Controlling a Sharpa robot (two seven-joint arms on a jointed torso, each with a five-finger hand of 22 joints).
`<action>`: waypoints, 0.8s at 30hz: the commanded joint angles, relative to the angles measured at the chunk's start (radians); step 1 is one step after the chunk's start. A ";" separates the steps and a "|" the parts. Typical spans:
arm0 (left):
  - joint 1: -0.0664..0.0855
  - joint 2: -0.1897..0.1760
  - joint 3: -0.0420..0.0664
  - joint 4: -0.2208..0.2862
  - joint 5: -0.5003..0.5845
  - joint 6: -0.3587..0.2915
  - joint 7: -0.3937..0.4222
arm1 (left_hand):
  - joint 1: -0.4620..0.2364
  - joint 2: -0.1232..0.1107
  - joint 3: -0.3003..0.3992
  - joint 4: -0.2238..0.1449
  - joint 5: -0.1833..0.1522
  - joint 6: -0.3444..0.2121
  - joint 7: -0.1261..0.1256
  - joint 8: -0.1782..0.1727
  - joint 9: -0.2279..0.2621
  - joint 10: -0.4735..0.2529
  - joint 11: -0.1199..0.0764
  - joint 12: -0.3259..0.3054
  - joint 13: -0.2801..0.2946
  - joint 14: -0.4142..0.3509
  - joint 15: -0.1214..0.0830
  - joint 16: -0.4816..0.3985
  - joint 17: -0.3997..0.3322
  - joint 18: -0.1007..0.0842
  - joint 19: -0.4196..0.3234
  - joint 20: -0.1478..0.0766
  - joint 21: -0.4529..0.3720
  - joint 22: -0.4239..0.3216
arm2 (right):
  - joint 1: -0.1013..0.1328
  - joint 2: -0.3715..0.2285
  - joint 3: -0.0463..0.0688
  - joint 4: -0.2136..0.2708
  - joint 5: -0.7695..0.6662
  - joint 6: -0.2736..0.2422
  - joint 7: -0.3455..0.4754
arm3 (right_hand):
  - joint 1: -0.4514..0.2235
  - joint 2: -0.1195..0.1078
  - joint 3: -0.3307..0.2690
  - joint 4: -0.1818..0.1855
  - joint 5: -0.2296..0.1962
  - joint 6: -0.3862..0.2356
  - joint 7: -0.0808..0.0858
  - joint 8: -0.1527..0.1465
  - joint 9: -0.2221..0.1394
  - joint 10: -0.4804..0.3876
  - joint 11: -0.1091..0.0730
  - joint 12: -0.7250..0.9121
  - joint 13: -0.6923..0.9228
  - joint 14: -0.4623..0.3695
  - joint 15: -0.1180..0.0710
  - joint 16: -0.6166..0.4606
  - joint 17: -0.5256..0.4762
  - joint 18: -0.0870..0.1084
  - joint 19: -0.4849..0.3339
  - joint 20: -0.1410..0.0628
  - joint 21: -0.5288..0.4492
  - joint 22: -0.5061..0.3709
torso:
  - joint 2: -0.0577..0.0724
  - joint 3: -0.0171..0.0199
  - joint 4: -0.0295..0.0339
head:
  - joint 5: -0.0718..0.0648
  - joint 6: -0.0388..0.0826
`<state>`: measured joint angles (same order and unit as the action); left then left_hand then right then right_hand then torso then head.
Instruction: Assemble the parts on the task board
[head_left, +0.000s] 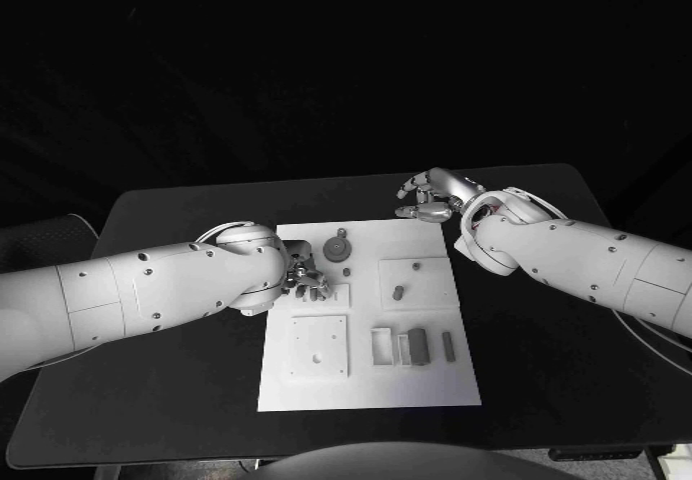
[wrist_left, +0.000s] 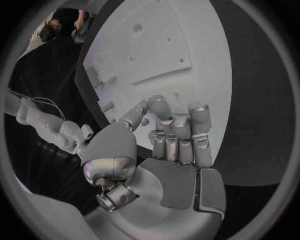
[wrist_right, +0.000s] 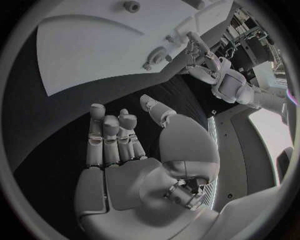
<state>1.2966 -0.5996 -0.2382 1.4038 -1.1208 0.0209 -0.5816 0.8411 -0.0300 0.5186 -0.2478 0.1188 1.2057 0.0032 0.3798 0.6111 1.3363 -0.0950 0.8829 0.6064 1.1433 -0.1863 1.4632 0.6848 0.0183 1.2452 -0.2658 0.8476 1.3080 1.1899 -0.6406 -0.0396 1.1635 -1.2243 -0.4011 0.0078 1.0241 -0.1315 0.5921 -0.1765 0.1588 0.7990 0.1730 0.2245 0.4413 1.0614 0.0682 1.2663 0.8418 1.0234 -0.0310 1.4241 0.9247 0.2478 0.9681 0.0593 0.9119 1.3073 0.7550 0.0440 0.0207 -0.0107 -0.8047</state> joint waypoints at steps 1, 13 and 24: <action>-0.001 0.004 0.001 0.009 -0.035 -0.006 0.026 | 0.057 0.053 0.024 -0.021 -0.005 0.000 0.009 0.001 -0.001 -0.004 -0.001 0.005 -0.001 -0.003 -0.010 0.003 -0.001 0.044 -0.006 0.002 0.002 0.015 | 0.000 0.000 0.000 0.001 -0.001 0.013 0.005 | -0.011 0.002 -0.002 0.005 -0.005 0.000 0.006 0.005 -0.002 -0.008 -0.003 0.004 -0.002 -0.001 -0.008 0.005 -0.002 0.014 -0.004 0.000 -0.004 0.007 | 0.000 0.0004 -0.0003 | 0.000 -0.001; -0.002 0.006 0.001 0.009 -0.060 -0.010 0.020 | 0.055 0.056 0.022 -0.019 -0.007 0.002 0.009 0.002 -0.001 -0.003 -0.001 0.006 -0.002 -0.001 -0.010 0.004 -0.002 0.043 -0.005 0.003 0.002 0.015 | 0.000 0.000 0.000 0.002 0.000 0.013 0.005 | -0.012 0.001 -0.002 0.006 -0.005 0.000 0.006 0.005 -0.002 -0.008 -0.003 0.004 -0.002 -0.001 -0.008 0.005 -0.002 0.014 -0.004 -0.001 -0.004 0.007 | 0.000 0.0008 -0.0005 | 0.000 -0.002; -0.002 0.005 0.001 0.010 -0.064 0.018 0.017 | 0.033 0.002 0.005 0.003 -0.005 0.005 0.007 0.005 -0.003 0.000 -0.002 0.007 -0.005 0.002 -0.011 0.004 -0.003 0.044 -0.003 0.003 0.002 0.014 | 0.000 0.001 0.000 0.001 0.000 0.013 0.005 | -0.012 0.001 -0.002 0.007 -0.005 0.000 0.006 0.005 -0.002 -0.008 -0.003 0.004 -0.002 -0.001 -0.008 0.006 -0.002 0.014 -0.005 -0.001 -0.004 0.007 | 0.000 0.0002 -0.0004 | 0.000 -0.002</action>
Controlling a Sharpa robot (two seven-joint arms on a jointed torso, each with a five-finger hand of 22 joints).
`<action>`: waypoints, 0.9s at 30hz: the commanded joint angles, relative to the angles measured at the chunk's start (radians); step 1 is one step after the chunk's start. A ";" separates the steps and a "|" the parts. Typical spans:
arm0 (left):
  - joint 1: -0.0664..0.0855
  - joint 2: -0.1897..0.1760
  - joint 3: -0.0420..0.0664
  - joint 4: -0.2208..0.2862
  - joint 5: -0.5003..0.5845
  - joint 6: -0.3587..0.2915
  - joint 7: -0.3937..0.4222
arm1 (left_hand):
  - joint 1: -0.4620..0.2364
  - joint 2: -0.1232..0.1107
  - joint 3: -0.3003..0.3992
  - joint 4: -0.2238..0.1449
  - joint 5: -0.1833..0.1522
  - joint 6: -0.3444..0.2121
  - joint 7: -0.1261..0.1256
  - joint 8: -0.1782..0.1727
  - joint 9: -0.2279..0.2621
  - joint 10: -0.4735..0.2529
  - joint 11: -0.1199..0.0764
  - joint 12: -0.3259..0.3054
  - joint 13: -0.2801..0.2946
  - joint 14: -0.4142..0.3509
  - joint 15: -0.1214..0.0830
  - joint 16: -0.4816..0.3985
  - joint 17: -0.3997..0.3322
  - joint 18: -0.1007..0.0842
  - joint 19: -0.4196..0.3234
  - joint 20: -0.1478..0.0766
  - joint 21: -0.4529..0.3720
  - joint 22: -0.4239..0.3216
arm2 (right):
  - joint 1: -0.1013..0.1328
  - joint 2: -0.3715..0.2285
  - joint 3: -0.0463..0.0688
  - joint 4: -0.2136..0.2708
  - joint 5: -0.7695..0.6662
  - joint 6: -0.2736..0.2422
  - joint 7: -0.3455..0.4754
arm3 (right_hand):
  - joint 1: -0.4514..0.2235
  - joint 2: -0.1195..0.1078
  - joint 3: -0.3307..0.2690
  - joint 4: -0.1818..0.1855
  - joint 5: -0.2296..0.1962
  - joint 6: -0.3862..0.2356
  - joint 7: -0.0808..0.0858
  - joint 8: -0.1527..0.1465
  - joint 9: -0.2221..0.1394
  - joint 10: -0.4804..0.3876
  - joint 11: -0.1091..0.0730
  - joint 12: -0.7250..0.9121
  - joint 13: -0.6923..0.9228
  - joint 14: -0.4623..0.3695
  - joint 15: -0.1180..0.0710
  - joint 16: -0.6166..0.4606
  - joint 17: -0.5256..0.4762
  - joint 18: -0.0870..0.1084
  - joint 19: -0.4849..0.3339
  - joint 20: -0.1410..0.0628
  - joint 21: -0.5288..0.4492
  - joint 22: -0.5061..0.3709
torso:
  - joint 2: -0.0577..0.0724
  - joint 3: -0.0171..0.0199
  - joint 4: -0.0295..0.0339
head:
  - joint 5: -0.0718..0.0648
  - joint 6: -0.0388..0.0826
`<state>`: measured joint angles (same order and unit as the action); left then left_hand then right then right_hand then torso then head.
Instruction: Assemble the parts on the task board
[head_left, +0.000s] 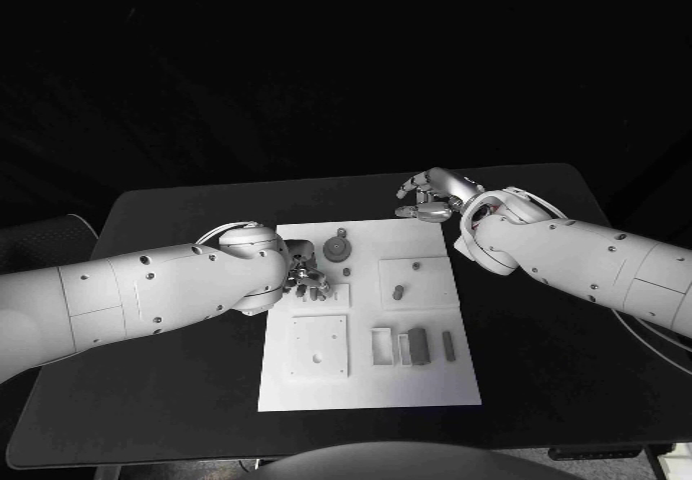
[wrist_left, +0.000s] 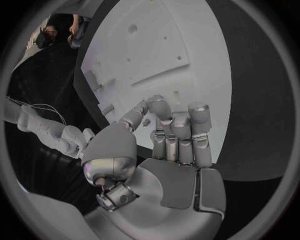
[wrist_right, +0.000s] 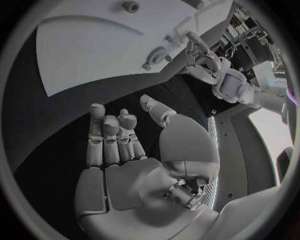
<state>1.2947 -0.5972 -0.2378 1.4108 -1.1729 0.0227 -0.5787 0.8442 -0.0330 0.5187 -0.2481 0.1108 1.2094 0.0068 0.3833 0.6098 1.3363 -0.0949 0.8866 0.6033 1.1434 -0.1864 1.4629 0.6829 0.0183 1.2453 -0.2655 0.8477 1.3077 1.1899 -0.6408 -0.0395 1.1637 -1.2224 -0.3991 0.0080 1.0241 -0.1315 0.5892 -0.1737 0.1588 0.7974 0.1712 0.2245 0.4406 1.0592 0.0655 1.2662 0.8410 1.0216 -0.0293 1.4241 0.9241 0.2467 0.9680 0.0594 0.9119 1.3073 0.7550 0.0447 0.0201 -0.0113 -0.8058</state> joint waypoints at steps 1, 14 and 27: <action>0.000 0.002 0.000 0.002 -0.012 0.019 0.014 | 0.030 -0.012 0.004 0.007 0.002 0.002 0.003 0.002 -0.002 0.001 -0.003 0.004 -0.002 0.002 -0.012 0.004 -0.001 0.044 -0.003 0.003 0.002 0.014 | 0.000 0.001 0.000 0.000 -0.002 0.011 0.005 | -0.013 0.001 0.001 0.004 -0.005 0.001 0.008 0.005 -0.001 -0.006 0.000 0.004 -0.001 0.000 -0.010 0.006 -0.001 0.015 -0.005 -0.001 -0.004 0.007 | 0.000 -0.0006 0.0003 | 0.000 -0.001; -0.001 0.001 0.001 0.001 -0.009 0.007 0.025 | 0.004 -0.063 -0.003 0.052 -0.003 0.003 0.002 0.003 -0.005 0.002 -0.004 0.005 -0.005 0.003 -0.013 0.004 -0.002 0.046 -0.001 0.003 0.000 0.012 | -0.001 0.002 0.000 -0.001 -0.002 0.014 0.005 | -0.010 0.001 0.002 0.005 0.026 0.001 0.008 0.005 -0.002 -0.007 0.000 0.006 -0.002 0.000 -0.010 0.006 -0.001 0.015 -0.005 -0.002 -0.003 0.008 | 0.000 -0.0009 0.0001 | 0.000 -0.002; -0.001 -0.001 0.001 0.001 0.000 0.030 0.023 | -0.017 -0.082 -0.007 0.079 -0.011 0.005 0.000 0.006 -0.006 0.004 -0.006 0.007 -0.006 0.005 -0.015 0.006 -0.002 0.047 0.001 0.002 0.000 0.013 | -0.001 0.003 0.000 -0.001 -0.002 0.014 0.006 | -0.012 -0.001 0.000 0.006 0.026 0.000 0.008 0.006 -0.003 -0.007 0.000 0.006 -0.003 -0.001 -0.010 0.006 -0.002 0.015 -0.005 -0.002 -0.003 0.008 | 0.000 -0.0003 0.0002 | 0.000 -0.003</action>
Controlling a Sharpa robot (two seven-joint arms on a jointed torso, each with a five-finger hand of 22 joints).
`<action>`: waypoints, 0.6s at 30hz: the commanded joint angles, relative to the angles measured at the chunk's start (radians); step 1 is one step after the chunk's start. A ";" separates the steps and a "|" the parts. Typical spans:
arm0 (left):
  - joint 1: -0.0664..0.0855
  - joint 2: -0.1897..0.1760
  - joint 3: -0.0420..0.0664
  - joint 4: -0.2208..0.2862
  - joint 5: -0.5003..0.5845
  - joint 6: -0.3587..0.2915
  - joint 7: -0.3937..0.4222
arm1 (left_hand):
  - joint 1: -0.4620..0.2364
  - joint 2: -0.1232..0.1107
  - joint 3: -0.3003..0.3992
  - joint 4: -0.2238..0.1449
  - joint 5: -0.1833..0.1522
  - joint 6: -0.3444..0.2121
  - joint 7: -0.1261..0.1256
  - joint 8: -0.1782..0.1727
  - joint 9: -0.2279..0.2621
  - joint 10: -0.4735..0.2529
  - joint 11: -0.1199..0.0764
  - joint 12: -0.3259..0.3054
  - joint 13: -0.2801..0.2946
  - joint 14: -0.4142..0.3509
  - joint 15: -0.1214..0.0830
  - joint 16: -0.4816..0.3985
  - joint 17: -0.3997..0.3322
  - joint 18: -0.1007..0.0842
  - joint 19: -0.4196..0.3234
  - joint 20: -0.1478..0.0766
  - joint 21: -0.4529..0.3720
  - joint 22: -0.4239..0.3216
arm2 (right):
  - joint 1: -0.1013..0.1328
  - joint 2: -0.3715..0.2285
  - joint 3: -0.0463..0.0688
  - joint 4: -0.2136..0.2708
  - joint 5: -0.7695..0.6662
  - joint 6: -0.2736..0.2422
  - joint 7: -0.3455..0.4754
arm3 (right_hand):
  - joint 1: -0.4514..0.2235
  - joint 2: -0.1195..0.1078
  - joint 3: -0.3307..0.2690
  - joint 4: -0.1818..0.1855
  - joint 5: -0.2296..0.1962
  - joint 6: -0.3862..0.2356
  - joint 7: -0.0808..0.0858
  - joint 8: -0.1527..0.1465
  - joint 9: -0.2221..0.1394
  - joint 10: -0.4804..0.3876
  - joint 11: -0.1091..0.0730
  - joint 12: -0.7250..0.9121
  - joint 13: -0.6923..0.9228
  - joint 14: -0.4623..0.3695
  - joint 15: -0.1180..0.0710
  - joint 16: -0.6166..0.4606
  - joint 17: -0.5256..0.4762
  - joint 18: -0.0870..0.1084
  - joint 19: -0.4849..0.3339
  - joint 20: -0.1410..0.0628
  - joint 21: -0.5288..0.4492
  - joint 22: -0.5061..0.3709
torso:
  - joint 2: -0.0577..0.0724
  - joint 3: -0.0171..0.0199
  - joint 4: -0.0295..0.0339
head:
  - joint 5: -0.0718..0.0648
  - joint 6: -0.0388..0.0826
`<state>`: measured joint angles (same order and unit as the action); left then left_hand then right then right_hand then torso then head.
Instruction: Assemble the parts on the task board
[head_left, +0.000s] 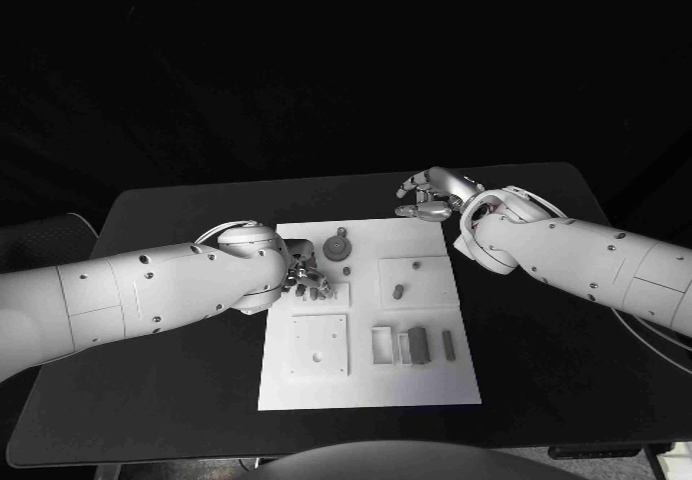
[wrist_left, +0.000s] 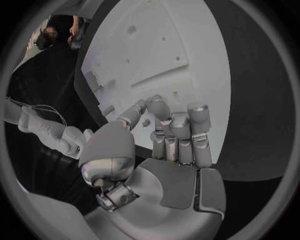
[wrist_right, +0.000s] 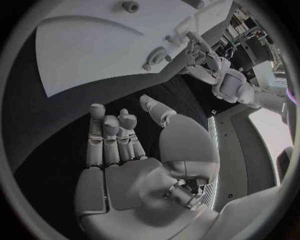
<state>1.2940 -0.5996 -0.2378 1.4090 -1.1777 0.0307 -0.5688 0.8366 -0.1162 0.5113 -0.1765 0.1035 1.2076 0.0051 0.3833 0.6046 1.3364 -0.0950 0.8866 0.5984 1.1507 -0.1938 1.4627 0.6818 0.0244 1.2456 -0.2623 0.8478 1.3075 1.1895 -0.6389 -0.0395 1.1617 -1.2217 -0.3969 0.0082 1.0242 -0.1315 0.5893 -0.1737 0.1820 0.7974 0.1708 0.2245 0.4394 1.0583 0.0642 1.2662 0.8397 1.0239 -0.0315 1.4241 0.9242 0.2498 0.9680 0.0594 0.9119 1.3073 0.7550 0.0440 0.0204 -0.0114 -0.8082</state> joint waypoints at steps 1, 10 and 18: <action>0.000 0.001 0.000 0.003 0.005 0.023 0.013 | -0.011 0.001 0.000 0.009 -0.004 0.006 0.002 0.006 -0.001 0.004 -0.006 0.007 -0.001 -0.003 -0.007 0.006 -0.001 0.041 0.001 -0.001 0.000 0.013 | -0.001 0.001 0.000 0.000 -0.003 0.012 0.006 | -0.012 -0.001 0.000 0.006 0.003 0.000 0.009 0.006 -0.001 -0.006 0.002 0.006 -0.001 -0.003 -0.007 0.006 -0.002 0.012 -0.005 -0.002 -0.003 0.008 | 0.000 0.0002 -0.0001 | 0.000 -0.001; 0.000 -0.002 0.000 0.001 0.006 0.034 0.006 | -0.023 0.002 -0.002 0.023 -0.007 0.006 0.001 0.006 -0.002 0.003 -0.006 0.008 -0.002 -0.003 -0.008 0.006 -0.001 0.042 0.001 -0.001 0.000 0.013 | -0.001 0.000 0.000 0.000 -0.003 0.011 0.005 | -0.013 -0.001 0.000 0.007 0.003 0.000 0.009 0.006 -0.001 -0.006 0.002 0.006 -0.001 -0.003 -0.007 0.006 -0.002 0.012 -0.005 -0.002 -0.003 0.008 | 0.000 0.0005 0.0002 | -0.001 -0.001; 0.000 -0.002 0.000 -0.004 0.006 0.015 0.013 | -0.043 -0.009 -0.005 0.046 -0.038 0.005 0.000 0.007 -0.003 0.003 -0.006 0.008 -0.003 -0.003 -0.009 0.006 -0.002 0.044 0.000 -0.002 -0.001 0.013 | -0.001 0.000 0.000 0.000 -0.003 0.012 0.006 | -0.013 -0.001 0.000 0.007 0.004 0.000 0.009 0.006 -0.002 -0.006 0.002 0.006 -0.002 -0.003 -0.007 0.006 -0.002 0.012 -0.005 -0.002 -0.003 0.008 | 0.000 0.0000 -0.0005 | 0.001 0.001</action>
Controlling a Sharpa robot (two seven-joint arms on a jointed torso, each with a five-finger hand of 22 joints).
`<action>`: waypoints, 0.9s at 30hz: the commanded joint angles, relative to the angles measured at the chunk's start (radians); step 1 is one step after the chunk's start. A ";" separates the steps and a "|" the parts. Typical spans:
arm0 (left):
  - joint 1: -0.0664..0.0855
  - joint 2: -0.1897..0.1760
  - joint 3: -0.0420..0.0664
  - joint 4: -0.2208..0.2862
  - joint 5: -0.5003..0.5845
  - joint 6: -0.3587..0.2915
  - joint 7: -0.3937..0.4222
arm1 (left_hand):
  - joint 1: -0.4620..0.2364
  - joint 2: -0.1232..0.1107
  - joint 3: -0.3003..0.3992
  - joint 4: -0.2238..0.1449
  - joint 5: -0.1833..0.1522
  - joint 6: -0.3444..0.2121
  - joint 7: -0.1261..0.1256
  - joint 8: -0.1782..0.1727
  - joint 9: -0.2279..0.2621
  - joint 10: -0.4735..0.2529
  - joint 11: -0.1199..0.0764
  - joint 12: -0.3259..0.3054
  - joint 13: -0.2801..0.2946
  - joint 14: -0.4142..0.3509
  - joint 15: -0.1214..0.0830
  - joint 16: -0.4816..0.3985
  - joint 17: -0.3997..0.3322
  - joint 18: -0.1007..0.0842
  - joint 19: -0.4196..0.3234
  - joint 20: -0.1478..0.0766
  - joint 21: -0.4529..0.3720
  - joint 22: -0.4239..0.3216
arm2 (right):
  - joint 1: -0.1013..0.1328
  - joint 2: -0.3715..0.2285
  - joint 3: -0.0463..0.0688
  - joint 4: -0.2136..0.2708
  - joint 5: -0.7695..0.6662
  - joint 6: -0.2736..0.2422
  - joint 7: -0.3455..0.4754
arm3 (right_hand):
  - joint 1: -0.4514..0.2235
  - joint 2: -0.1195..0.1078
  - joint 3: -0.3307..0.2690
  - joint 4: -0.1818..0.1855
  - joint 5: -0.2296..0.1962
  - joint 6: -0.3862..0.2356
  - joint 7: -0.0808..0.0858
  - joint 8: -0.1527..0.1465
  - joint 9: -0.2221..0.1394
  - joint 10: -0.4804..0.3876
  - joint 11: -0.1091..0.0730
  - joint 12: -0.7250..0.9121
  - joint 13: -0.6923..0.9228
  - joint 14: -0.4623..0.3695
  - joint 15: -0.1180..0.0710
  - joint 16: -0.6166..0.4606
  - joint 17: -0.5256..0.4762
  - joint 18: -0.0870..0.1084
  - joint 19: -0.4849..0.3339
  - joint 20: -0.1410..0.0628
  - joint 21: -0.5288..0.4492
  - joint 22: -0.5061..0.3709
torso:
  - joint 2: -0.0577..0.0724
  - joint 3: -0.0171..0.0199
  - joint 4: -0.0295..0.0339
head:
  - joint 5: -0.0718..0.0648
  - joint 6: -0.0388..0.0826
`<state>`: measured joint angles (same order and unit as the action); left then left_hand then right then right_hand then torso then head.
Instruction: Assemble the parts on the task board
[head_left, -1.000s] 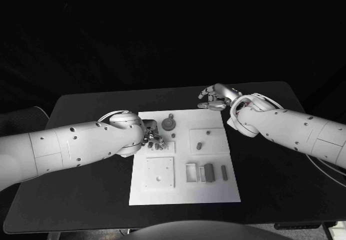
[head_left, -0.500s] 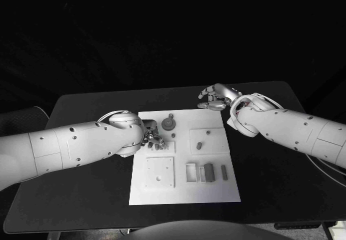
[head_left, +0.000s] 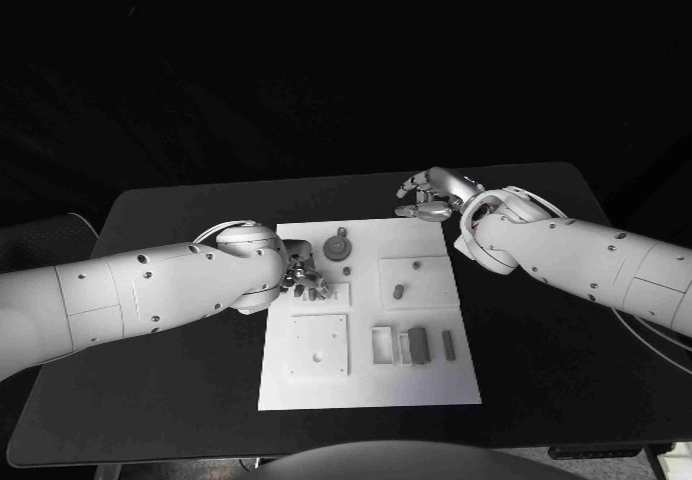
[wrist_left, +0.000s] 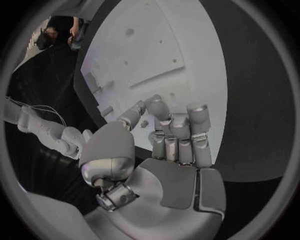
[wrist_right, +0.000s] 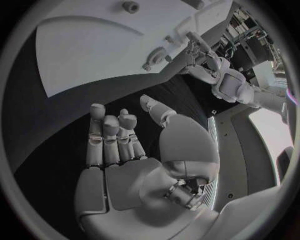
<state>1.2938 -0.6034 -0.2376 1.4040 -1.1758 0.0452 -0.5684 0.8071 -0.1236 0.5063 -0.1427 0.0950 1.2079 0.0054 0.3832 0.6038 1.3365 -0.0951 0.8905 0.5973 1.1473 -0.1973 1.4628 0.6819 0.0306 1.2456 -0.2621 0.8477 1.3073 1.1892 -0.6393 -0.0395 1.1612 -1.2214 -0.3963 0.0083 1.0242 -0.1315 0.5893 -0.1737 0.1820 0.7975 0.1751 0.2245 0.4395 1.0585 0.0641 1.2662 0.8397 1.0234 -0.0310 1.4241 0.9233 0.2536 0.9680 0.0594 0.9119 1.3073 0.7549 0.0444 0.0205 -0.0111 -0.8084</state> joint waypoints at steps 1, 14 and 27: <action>0.000 0.003 0.000 0.001 0.005 -0.002 0.014 | -0.019 -0.004 -0.002 0.017 -0.039 0.004 0.000 0.007 -0.002 0.002 -0.007 0.005 -0.002 0.001 -0.006 0.006 -0.002 0.038 0.000 -0.002 -0.001 0.013 | -0.001 0.001 0.000 0.000 -0.003 0.011 0.006 | -0.013 -0.001 0.000 0.007 0.004 0.000 0.005 0.006 -0.002 -0.006 0.002 0.006 -0.002 -0.002 -0.008 0.006 -0.001 0.008 -0.005 -0.002 -0.003 0.008 | 0.000 -0.0005 -0.0007 | 0.000 0.001; 0.000 0.002 0.000 -0.002 0.034 -0.023 0.022 | -0.070 -0.017 -0.019 0.056 -0.045 0.000 0.000 0.010 -0.002 0.001 -0.007 0.005 -0.004 0.000 -0.007 0.005 -0.003 0.041 -0.003 -0.003 -0.002 0.014 | -0.001 0.001 0.000 0.000 -0.003 0.011 0.005 | -0.012 0.000 0.000 0.007 0.004 0.000 0.004 0.006 -0.002 -0.006 0.002 0.007 -0.002 -0.002 -0.008 0.007 -0.001 0.008 -0.005 -0.002 -0.003 0.008 | 0.000 0.0002 -0.0001 | 0.000 0.000; 0.000 -0.021 0.001 0.002 0.045 -0.051 0.033 | -0.060 -0.036 -0.008 0.058 -0.047 -0.018 0.004 0.008 0.002 -0.011 -0.005 0.000 -0.006 -0.008 -0.006 0.001 -0.004 0.045 -0.007 -0.005 -0.006 0.012 | -0.001 0.002 0.000 -0.002 -0.003 0.010 0.006 | -0.011 0.000 0.000 0.006 0.005 0.000 0.004 0.006 -0.002 -0.006 0.002 0.007 -0.002 -0.003 -0.008 0.007 -0.001 0.008 -0.006 -0.002 -0.003 0.008 | 0.000 0.0002 -0.0004 | 0.001 0.005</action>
<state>1.2937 -0.6216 -0.2376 1.4022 -1.1480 0.0182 -0.5545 0.7407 -0.1594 0.4941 -0.0850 0.0532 1.1984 0.0074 0.3914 0.6044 1.3324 -0.0992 0.8905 0.5918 1.1446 -0.1983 1.4629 0.6788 0.0309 1.2456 -0.2620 0.8477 1.3080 1.1888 -0.6382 -0.0395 1.1593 -1.2211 -0.3960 0.0084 1.0242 -0.1315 0.5893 -0.1738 0.1820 0.7976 0.1745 0.2245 0.4387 1.0563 0.0662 1.2662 0.8389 1.0215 -0.0292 1.4241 0.9234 0.2480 0.9680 0.0595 0.9119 1.3073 0.7549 0.0447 0.0201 -0.0100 -0.8050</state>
